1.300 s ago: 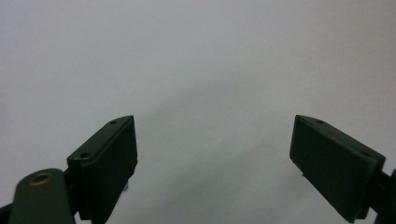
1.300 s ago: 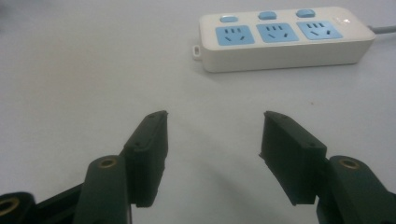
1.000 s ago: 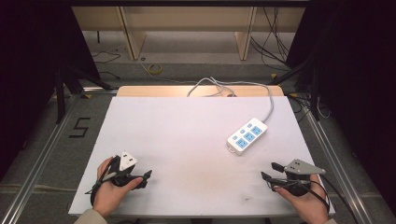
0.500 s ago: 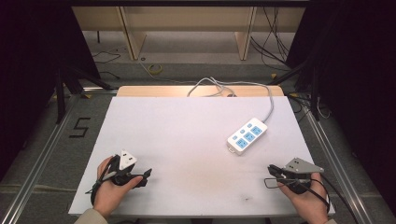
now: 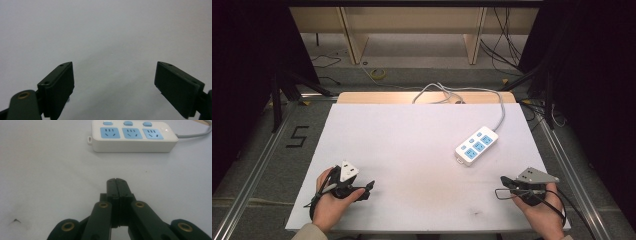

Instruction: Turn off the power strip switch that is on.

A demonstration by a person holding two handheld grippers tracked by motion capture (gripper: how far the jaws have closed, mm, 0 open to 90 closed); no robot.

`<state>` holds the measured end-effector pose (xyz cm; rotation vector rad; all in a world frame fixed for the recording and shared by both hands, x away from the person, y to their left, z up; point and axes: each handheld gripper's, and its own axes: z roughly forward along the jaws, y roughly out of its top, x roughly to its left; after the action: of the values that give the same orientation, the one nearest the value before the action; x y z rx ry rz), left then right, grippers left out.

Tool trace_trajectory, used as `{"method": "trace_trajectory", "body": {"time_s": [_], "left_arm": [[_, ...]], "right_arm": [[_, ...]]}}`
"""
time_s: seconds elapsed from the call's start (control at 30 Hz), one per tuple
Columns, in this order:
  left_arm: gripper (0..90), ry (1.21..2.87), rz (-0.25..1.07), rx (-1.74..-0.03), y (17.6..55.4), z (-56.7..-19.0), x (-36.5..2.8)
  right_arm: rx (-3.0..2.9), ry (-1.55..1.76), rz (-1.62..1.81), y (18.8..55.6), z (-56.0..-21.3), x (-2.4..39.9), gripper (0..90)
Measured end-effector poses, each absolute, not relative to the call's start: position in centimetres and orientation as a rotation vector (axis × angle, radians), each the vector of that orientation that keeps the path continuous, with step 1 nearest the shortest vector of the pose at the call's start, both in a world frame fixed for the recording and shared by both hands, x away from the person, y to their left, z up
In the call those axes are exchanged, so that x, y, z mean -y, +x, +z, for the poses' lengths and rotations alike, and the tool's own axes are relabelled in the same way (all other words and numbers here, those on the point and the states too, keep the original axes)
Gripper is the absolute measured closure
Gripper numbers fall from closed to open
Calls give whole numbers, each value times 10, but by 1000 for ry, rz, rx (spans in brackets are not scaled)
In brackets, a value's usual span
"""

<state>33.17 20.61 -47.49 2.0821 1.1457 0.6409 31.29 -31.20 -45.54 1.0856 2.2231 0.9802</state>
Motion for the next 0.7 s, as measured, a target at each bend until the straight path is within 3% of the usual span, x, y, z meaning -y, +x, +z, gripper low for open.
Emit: {"method": "trace_trajectory", "body": {"time_s": [0.7], "left_arm": [[157,2093,647,-1144,333,-476,-205]], "right_arm": [[-2241,1123,967,318,-448,310,900]]}}
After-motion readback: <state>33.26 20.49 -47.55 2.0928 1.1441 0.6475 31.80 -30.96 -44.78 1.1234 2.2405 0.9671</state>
